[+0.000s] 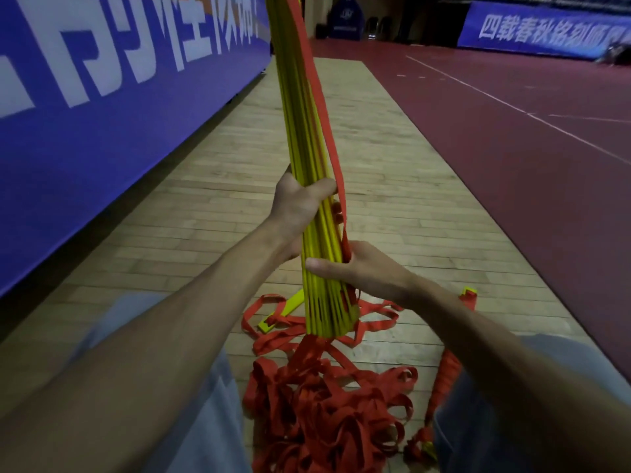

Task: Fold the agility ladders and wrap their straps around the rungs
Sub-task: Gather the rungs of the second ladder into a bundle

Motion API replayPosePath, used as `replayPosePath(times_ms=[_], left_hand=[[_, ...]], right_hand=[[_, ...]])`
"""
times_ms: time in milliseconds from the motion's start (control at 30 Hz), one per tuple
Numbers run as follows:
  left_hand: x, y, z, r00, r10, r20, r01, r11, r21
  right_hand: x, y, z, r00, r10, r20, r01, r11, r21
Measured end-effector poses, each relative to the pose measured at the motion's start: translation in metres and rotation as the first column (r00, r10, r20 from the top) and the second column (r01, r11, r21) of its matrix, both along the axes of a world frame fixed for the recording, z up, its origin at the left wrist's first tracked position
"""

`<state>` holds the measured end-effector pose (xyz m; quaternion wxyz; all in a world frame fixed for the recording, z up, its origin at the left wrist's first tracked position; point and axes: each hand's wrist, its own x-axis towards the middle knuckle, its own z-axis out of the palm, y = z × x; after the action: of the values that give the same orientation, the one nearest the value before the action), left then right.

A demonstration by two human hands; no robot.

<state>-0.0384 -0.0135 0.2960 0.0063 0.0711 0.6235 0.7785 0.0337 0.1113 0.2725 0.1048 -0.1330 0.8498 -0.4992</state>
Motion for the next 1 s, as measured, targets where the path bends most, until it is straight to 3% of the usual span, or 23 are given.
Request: replayPosePath(times_ms=[100, 200, 367, 500, 633, 733, 867, 1000], left_hand=[[-0.006, -0.006, 0.005, 0.999, 0.021, 0.041, -0.022, 0.999, 0.039], [-0.009, -0.014, 0.007, 0.995, 0.052, 0.083, -0.055, 0.998, 0.037], [-0.007, -0.021, 0.009, 0.979, -0.06, 0.193, 0.033, 0.989, 0.141], [-0.013, -0.021, 0.01, 0.938, -0.147, 0.313, 0.072, 0.969, 0.238], [-0.02, -0.021, 0.007, 0.894, -0.147, 0.424, 0.005, 0.948, 0.318], [-0.016, -0.02, 0.004, 0.87, -0.12, 0.479, -0.033, 0.954, 0.299], [-0.013, -0.018, -0.007, 0.826, -0.072, 0.559, -0.092, 0.961, 0.259], [-0.014, -0.016, -0.016, 0.787, -0.081, 0.612, -0.093, 0.965, 0.247]], right_hand=[[0.002, 0.012, 0.002, 0.987, 0.082, 0.14, -0.107, 0.979, 0.175], [0.003, 0.022, 0.003, 0.985, 0.093, 0.149, -0.132, 0.95, 0.282], [0.012, 0.027, 0.019, 0.997, 0.059, 0.05, -0.066, 0.986, 0.153], [0.013, 0.024, 0.025, 0.997, -0.059, -0.053, 0.061, 0.997, 0.039], [0.008, 0.026, 0.025, 0.923, -0.104, -0.37, 0.189, 0.961, 0.202], [0.01, 0.029, 0.021, 0.848, 0.01, -0.53, 0.202, 0.918, 0.34], [0.009, 0.028, 0.016, 0.824, 0.141, -0.549, 0.064, 0.939, 0.338], [0.014, 0.027, 0.018, 0.864, 0.186, -0.469, -0.021, 0.942, 0.335]])
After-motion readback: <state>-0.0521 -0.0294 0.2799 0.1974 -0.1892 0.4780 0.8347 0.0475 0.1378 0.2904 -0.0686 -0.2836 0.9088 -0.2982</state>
